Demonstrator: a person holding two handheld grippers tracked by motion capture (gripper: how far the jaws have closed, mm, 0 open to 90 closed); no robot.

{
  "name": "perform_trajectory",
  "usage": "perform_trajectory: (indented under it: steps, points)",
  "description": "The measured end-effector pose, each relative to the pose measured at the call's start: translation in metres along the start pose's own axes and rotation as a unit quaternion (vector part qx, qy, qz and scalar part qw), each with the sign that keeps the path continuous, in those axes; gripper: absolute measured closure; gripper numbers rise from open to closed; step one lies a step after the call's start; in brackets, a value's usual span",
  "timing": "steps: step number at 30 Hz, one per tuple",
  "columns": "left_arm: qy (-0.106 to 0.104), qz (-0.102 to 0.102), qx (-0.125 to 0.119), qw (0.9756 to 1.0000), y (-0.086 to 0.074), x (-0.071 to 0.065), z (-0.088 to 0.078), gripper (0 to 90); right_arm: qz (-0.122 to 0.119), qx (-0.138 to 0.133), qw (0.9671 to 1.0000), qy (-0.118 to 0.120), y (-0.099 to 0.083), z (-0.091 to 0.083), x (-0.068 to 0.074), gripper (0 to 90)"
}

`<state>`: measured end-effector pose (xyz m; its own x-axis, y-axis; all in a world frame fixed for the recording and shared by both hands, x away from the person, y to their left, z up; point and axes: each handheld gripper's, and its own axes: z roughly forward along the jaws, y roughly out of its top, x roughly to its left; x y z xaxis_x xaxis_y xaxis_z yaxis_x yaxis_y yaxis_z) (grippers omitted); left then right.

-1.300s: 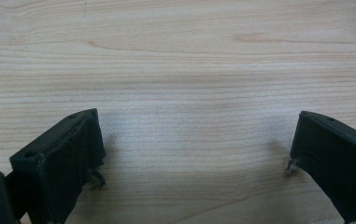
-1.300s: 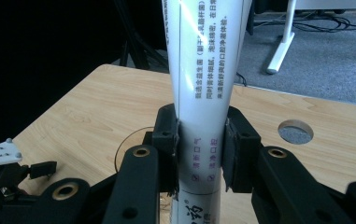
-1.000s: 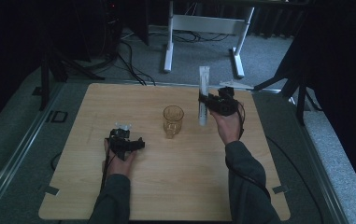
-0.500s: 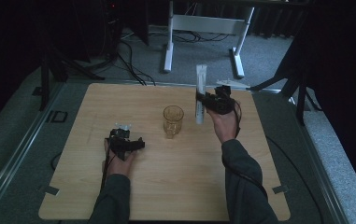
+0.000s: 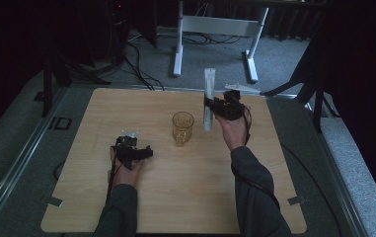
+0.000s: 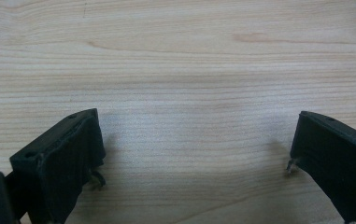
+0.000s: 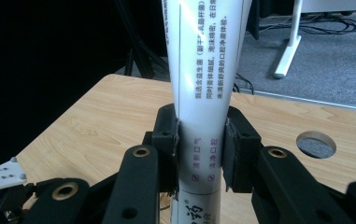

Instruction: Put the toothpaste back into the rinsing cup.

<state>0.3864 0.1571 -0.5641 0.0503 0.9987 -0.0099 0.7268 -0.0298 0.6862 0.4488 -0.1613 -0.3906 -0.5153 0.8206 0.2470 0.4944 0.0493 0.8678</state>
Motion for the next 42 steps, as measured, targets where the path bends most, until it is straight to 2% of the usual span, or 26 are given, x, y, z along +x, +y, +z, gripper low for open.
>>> perform_trajectory:
  steps: [8,42]
  points:
    - [0.000,0.000,0.000,1.0000,0.000,0.000,0.000,2.0,0.008,-0.001,1.0000,0.002,0.001,0.005,0.000,70.5]
    - [0.000,0.000,0.000,1.0000,0.000,0.000,0.000,2.2,-0.001,-0.001,1.0000,0.002,0.011,0.023,0.014,70.4]
